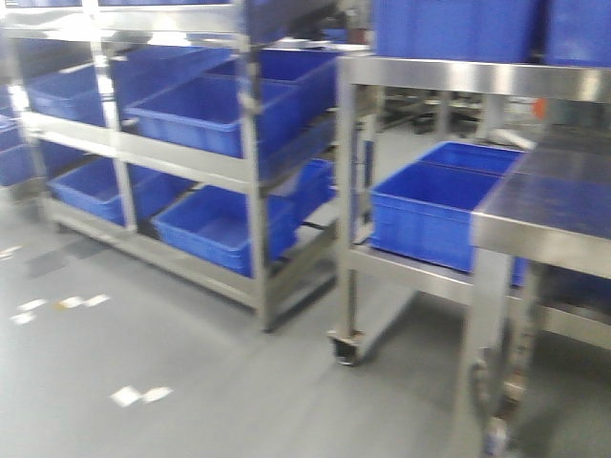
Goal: Pick red cube and place on left shelf
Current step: 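Drive the base across the floor carrying the red cube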
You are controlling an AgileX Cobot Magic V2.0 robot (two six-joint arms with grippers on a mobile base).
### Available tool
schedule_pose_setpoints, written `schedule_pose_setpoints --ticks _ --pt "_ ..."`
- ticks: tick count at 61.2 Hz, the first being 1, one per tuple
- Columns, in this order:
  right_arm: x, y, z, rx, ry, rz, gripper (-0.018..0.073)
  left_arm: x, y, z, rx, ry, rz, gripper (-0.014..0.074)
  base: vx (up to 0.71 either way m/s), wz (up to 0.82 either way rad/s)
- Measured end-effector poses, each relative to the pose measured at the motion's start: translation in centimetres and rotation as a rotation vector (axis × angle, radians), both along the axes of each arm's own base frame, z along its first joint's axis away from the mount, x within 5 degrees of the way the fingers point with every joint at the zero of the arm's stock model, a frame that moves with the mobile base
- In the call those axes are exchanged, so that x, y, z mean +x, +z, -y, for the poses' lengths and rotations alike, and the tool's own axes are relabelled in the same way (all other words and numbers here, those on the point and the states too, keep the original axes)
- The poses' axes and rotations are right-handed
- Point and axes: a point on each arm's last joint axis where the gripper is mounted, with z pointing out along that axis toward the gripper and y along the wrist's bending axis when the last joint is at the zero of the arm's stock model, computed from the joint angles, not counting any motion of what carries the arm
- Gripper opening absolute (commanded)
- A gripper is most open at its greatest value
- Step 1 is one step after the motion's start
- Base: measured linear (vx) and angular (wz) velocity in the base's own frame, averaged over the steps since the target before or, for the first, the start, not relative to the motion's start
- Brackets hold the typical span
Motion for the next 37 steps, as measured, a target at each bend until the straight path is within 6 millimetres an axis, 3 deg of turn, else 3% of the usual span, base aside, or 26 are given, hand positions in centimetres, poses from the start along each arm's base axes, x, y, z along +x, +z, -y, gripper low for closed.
schedule_pose_setpoints --ticks 37 --pt "0.00 0.00 0.00 0.000 0.000 0.000 0.0058 0.00 0.00 0.00 0.000 0.000 0.000 0.0106 -0.04 0.55"
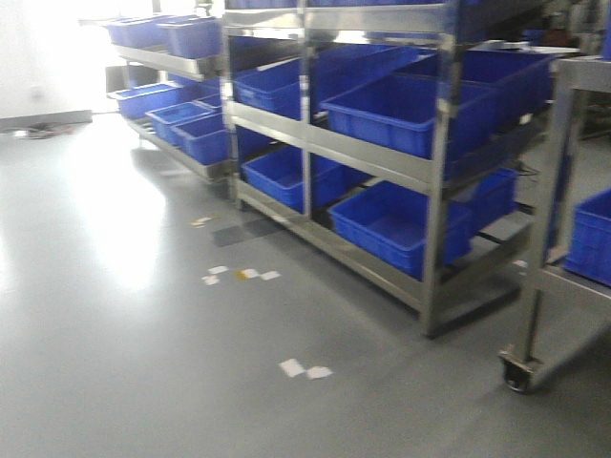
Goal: Pick red cube and place on left shelf
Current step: 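Drive the base across the floor carrying the red cube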
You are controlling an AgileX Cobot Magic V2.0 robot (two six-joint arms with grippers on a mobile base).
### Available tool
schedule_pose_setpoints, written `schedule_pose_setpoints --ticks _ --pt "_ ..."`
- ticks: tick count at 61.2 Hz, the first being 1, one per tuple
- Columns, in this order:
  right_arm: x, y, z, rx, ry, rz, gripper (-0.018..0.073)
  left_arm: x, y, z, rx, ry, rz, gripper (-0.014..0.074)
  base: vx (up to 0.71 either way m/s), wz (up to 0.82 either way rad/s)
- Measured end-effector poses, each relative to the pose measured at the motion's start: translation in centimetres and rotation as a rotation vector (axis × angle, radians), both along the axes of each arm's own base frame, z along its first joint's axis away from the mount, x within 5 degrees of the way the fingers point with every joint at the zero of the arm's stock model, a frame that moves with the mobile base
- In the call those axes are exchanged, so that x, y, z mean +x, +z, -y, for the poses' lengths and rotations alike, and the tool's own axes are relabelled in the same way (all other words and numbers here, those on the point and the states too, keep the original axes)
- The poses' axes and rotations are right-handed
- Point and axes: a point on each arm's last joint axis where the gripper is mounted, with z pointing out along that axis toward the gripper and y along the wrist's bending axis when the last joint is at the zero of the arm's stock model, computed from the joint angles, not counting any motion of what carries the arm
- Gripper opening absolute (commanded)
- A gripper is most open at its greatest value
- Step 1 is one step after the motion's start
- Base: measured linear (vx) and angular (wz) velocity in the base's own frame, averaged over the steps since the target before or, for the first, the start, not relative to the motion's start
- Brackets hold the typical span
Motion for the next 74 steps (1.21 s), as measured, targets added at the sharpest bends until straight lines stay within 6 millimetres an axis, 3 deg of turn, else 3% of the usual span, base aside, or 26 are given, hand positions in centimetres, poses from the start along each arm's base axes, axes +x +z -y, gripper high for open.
schedule_pose_setpoints --ticks 74 --pt "0.00 -0.02 0.00 -0.001 0.000 -0.002 0.0058 0.00 0.00 0.00 0.000 0.000 0.000 0.0106 0.04 0.48"
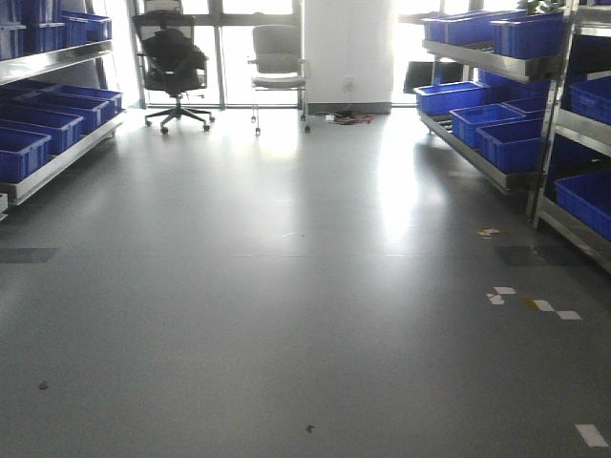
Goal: Pick red cube and place on left shelf
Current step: 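Drive the base across the floor carrying the red cube, then turn and drive the base up to the blue crate shelving rack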
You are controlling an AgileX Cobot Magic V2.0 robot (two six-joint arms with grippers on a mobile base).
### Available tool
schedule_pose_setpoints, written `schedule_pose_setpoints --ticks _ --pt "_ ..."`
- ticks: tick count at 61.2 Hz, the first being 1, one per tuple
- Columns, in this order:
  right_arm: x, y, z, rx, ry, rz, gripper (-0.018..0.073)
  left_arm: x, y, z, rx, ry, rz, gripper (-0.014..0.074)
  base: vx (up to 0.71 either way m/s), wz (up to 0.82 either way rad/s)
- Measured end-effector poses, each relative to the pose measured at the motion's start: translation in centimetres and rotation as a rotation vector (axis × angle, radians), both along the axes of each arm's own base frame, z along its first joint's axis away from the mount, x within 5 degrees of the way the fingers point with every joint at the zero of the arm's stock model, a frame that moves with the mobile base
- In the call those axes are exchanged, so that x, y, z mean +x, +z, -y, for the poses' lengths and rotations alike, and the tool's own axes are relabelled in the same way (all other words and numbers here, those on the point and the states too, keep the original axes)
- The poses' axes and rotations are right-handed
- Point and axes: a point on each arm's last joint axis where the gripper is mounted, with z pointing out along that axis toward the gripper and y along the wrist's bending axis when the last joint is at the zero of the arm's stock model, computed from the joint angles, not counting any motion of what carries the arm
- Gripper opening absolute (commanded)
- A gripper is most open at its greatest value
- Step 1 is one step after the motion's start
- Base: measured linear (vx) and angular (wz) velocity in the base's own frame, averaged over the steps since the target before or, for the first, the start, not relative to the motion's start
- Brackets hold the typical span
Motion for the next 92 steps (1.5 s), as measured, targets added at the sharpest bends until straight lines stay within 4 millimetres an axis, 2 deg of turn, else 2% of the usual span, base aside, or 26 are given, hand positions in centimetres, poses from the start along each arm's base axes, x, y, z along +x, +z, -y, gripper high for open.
schedule_pose_setpoints --ticks 41,92 --pt "0.00 -0.02 0.00 -0.001 0.000 -0.002 0.0058 0.00 0.00 0.00 0.000 0.000 0.000 0.0106 0.31 0.16" --pt "-0.01 -0.03 0.00 -0.001 0.000 -0.004 0.0058 0.00 0.00 0.00 0.000 0.000 0.000 0.0106 0.47 0.24"
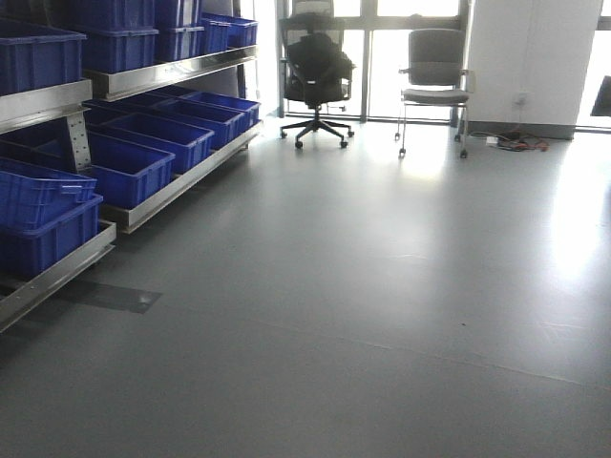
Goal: Pick red cube and place on left shelf
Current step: 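Turn and drive the base up to the blue crate shelving rack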
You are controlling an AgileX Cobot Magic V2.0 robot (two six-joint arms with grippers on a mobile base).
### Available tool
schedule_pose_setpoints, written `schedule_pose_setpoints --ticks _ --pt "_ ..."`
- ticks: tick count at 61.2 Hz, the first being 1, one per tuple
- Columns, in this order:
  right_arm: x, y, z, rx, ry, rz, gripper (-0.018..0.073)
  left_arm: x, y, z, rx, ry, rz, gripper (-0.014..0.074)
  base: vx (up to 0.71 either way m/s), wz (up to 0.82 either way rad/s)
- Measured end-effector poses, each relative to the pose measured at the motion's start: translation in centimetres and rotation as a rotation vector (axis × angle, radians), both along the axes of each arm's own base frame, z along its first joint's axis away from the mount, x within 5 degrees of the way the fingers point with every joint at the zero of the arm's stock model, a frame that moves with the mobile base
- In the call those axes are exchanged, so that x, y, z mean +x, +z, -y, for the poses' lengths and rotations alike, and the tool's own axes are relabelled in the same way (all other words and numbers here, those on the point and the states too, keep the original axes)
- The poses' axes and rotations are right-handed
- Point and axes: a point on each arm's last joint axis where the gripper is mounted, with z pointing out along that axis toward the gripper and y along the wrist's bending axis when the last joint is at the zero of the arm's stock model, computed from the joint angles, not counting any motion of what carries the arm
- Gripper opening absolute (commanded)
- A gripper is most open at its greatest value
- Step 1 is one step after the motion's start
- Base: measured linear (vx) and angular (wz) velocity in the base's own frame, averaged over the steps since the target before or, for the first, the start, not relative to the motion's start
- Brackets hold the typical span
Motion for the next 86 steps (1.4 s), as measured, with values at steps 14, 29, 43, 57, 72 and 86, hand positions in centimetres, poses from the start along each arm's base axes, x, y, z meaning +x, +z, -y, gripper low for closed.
schedule_pose_setpoints --ticks 14,29,43,57,72,86 --pt "0.00 0.00 0.00 0.000 0.000 0.000 0.0058 0.00 0.00 0.00 0.000 0.000 0.000 0.0106 0.51 0.22" --pt "0.00 0.00 0.00 0.000 0.000 0.000 0.0058 0.00 0.00 0.00 0.000 0.000 0.000 0.0106 0.49 0.23" --pt "0.00 0.00 0.00 0.000 0.000 0.000 0.0058 0.00 0.00 0.00 0.000 0.000 0.000 0.0106 0.48 0.30" --pt "0.00 0.00 0.00 0.000 0.000 0.000 0.0058 0.00 0.00 0.00 0.000 0.000 0.000 0.0106 0.43 0.34" --pt "0.00 0.00 0.00 0.000 0.000 0.000 0.0058 0.00 0.00 0.00 0.000 0.000 0.000 0.0106 0.39 0.35" --pt "0.00 0.00 0.00 0.000 0.000 0.000 0.0058 0.00 0.00 0.00 0.000 0.000 0.000 0.0106 0.36 0.39"
